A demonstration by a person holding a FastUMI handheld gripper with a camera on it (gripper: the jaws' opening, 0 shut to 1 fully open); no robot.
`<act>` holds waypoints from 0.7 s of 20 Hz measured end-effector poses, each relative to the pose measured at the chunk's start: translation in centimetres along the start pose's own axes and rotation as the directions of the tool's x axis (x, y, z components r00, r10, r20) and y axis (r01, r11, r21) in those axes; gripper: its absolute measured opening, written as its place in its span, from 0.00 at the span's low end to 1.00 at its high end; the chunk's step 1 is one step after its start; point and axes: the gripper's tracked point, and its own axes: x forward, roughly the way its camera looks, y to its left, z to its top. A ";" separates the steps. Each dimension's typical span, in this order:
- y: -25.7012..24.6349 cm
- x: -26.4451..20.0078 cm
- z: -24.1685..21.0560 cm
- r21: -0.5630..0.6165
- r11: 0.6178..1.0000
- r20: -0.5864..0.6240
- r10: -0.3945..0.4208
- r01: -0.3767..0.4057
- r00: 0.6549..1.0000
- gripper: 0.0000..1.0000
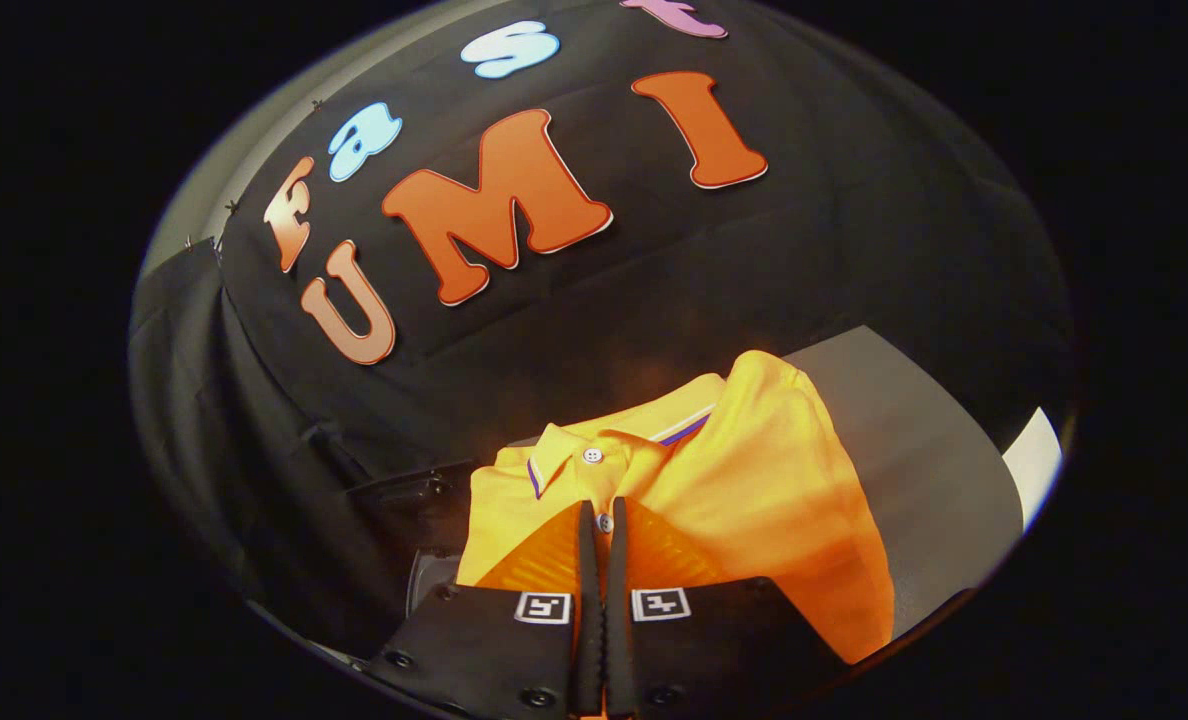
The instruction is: Put the clothes into the washing machine and then close the washing machine lid.
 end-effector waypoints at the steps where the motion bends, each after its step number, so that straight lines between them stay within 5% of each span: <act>1: 0.4 -0.1 0.5 -0.007 1.000 0.018 0.009 -0.009 1.000 0.09; 14: 18.2 -7.2 2.5 -0.013 0.981 0.174 0.192 -0.193 0.966 0.09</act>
